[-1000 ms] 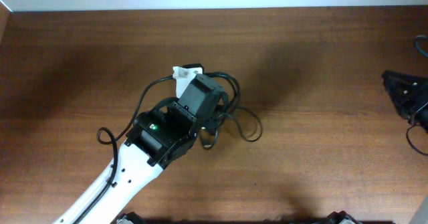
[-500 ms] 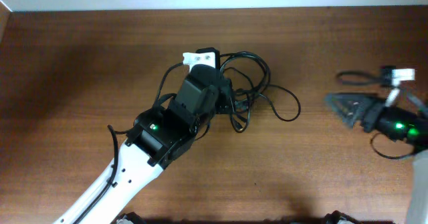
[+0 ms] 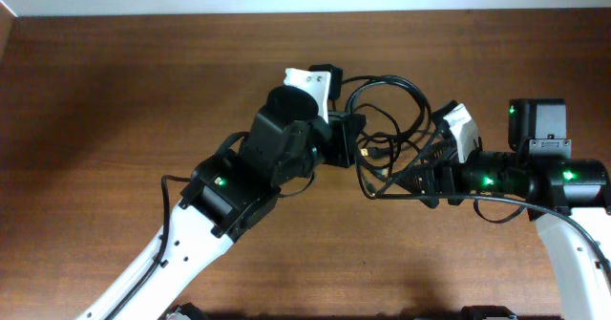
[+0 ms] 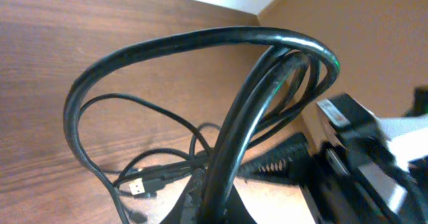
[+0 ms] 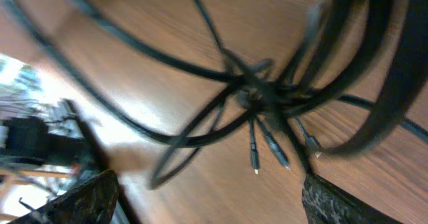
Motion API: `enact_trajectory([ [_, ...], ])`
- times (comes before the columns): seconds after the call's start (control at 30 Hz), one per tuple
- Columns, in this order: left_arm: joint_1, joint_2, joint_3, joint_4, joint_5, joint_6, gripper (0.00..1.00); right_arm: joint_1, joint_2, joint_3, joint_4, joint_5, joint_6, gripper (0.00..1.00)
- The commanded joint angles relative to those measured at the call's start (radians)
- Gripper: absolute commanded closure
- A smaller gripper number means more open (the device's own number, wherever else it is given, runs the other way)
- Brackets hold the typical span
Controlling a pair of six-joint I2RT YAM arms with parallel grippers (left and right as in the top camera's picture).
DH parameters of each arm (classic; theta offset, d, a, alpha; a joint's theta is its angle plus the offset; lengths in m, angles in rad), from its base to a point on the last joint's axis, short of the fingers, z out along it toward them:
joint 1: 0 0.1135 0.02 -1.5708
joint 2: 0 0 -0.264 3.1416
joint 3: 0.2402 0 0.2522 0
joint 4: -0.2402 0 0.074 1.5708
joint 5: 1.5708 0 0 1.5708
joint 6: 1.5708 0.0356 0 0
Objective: Untangle cables
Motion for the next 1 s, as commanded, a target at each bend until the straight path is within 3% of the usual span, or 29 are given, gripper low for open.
enact_trajectory([
  [0.0,0.002,-0.014,0.005,0.015,0.064,0.005,1.0,0.008,-0.004,0.01,0.008,0.157,-0.014,0.14],
  [0.13,0.002,-0.014,0.005,0.015,0.066,0.005,1.0,0.008,-0.004,0.01,0.023,0.186,-0.014,0.15],
  [0.37,0.002,-0.014,0.005,0.016,0.104,0.005,1.0,0.008,-0.004,0.01,0.057,0.228,-0.014,0.45],
  [0.6,0.002,-0.014,0.005,0.046,0.122,0.004,1.0,0.01,0.007,-0.005,0.049,0.215,-0.014,0.49],
  [0.73,0.002,-0.014,0.005,0.046,0.122,0.005,1.0,0.01,0.043,-0.008,0.042,0.214,-0.014,0.69],
  [0.83,0.002,-0.014,0.005,0.046,0.117,0.004,1.0,0.01,0.078,-0.008,0.021,0.214,-0.014,0.94],
  [0.97,0.003,-0.014,0.005,0.048,0.106,0.005,1.0,0.009,0.096,-0.008,0.012,0.157,-0.014,0.96],
])
